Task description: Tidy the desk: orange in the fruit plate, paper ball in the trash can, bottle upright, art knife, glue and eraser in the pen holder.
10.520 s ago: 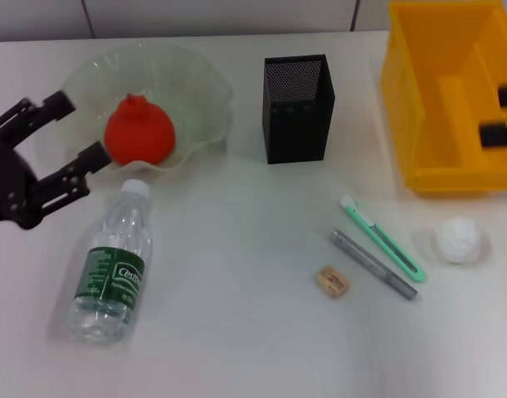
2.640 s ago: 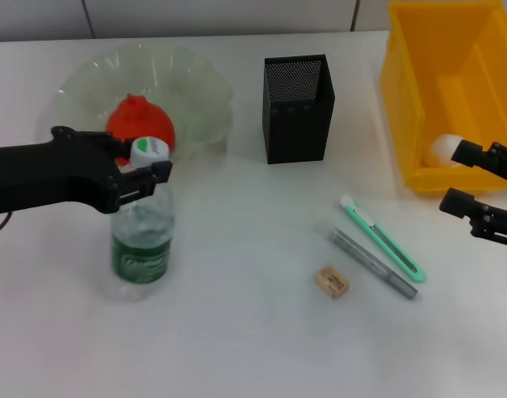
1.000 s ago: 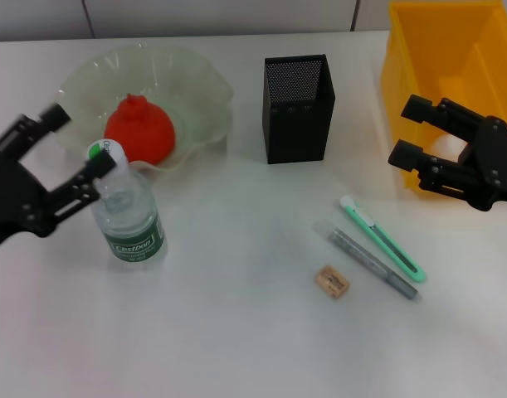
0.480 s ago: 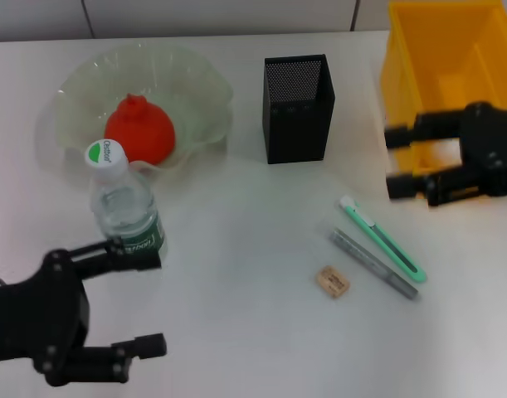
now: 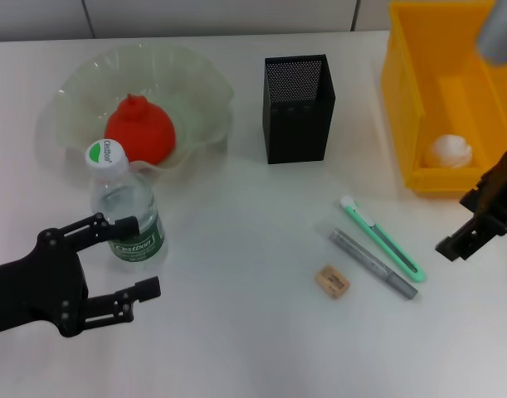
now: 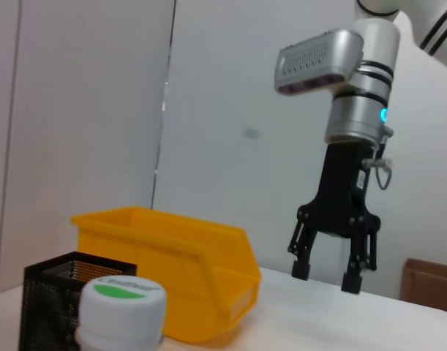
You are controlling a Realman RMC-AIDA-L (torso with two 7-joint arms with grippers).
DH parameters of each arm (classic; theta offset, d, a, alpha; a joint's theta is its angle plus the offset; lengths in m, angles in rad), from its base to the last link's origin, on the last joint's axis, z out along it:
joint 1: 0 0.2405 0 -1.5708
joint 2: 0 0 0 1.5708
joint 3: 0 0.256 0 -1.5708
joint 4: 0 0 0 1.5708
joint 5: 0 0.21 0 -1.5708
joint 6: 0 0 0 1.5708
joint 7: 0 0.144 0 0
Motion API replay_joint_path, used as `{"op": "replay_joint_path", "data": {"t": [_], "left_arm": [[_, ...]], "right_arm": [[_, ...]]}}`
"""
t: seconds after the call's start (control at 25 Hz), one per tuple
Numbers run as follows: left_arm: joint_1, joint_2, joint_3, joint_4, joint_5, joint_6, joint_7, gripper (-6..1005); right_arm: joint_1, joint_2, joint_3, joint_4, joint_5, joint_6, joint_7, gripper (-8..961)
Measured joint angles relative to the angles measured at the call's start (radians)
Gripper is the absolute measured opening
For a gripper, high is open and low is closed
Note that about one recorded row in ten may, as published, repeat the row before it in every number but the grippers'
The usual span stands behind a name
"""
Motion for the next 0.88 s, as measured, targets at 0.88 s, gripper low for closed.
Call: {"op": "replay_joint_path", "data": {"t": [0.88], "left_arm": [[-0.009,-0.010,0.007,-0.026,0.009,-0.052,-0.001,829]], "right_arm": [[0.072,0.009,-0.295,0.382,0.008,0.509,0.170,832]]}}
